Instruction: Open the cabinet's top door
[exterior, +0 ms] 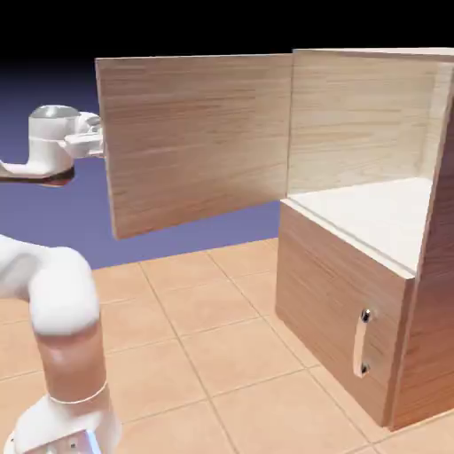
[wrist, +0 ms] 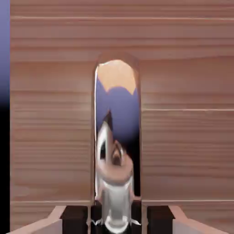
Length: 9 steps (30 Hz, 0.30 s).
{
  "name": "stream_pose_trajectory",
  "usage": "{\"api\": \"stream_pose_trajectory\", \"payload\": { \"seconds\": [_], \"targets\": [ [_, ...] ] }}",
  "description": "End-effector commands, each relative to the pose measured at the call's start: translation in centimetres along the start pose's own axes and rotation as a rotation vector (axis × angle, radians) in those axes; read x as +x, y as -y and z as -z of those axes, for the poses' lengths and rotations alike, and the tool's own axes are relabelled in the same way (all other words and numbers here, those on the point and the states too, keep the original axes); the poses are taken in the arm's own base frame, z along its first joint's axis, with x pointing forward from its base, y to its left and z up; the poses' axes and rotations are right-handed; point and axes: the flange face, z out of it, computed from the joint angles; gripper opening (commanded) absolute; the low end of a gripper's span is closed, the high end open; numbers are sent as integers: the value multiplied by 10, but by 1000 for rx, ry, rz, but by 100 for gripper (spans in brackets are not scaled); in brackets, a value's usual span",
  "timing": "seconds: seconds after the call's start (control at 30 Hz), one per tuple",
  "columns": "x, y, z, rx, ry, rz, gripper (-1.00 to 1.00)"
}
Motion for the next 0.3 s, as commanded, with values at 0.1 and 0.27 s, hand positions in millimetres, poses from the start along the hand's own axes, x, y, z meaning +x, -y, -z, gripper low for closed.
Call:
{"api": "stream_pose_trajectory", "payload": {
  "seconds": [0.1,0.27],
  "targets": [
    [8,-8,28,50,50,0,-100],
    [18,-18,55,100,101,0,-100]
  ]
}}
